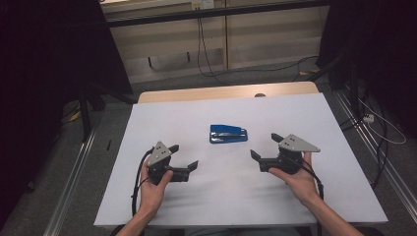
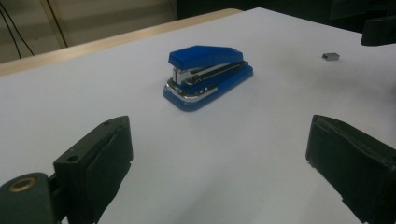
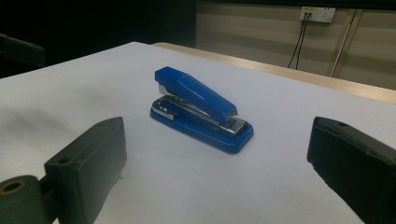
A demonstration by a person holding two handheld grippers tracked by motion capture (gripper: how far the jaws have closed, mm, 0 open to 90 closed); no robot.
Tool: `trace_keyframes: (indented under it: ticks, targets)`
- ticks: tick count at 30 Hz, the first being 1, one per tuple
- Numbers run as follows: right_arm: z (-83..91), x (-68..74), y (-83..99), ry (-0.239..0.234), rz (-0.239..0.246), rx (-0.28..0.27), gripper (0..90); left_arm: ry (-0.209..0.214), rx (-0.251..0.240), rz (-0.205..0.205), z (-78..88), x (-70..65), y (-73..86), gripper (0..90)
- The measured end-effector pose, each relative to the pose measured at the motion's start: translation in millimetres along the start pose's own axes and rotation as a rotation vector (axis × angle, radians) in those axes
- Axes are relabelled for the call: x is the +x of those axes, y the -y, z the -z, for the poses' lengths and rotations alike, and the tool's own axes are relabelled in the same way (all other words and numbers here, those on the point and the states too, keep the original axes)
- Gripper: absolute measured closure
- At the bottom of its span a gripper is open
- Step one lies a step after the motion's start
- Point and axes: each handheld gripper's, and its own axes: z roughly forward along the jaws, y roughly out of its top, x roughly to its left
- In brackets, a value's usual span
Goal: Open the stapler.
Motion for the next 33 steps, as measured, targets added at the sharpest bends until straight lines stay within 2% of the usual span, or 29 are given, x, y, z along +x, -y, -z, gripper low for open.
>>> trace_keyframes:
  ticks: [2,3,5,8,11,14,17,20,21,22,25,28,31,33]
  targets:
    - [-3.4,0.2,-0.5,-0.004,-0.002,0.004,4.5,-0.019,-0.024,-0.015,-3.3,0.1,-1.3,6.4]
    - [-5.3,0.4,-0.5,-0.003,0.002,0.004,4.5,-0.01,-0.03,-0.016,-5.6,0.3,-2.6,6.4]
    - [-8.6,1.3,-0.8,0.002,0.002,0.004,4.7,0.008,-0.02,-0.014,-11.7,1.2,-6.2,6.4]
    - [-12.9,2.8,-1.9,-0.008,-0.008,0.007,4.0,0.006,0.0,-0.026,-20.2,1.0,-10.2,6.4]
    - [-20.0,4.1,-5.5,-0.026,-0.005,0.002,2.3,0.026,-0.002,-0.018,-28.2,2.1,-11.7,6.3]
    - [-24.3,5.8,-8.0,-0.035,-0.009,-0.001,1.6,0.018,0.018,-0.033,-35.8,3.7,-13.7,6.3]
    - [-30.5,7.5,-9.9,-0.047,0.001,0.007,2.0,0.023,0.027,-0.023,-44.2,7.6,-13.2,6.1]
    - [-38.5,8.1,-10.7,-0.077,0.018,0.044,5.9,0.008,0.025,-0.024,-48.9,9.8,-14.2,6.1]
    - [-40.8,8.4,-10.7,-0.073,0.026,0.047,5.5,0.004,0.018,-0.021,-50.2,10.6,-14.6,4.9]
    - [-43.0,8.4,-10.6,-0.067,0.031,0.044,5.8,0.005,0.012,-0.018,-51.8,11.2,-15.0,4.5]
    - [-49.9,7.8,-11.5,-0.065,0.012,0.043,6.8,-0.011,0.034,-0.043,-57.4,14.9,-18.9,4.5]
    - [-56.4,8.1,-14.1,-0.051,0.025,0.044,5.8,-0.021,0.029,-0.031,-64.5,18.6,-20.1,4.5]
    - [-61.8,8.7,-18.0,-0.047,0.04,0.032,8.3,-0.026,0.059,-0.048,-71.3,23.4,-22.4,4.8]
    - [-65.3,9.5,-20.5,-0.054,0.038,0.037,8.3,-0.04,0.055,-0.044,-73.1,26.7,-26.2,4.8]
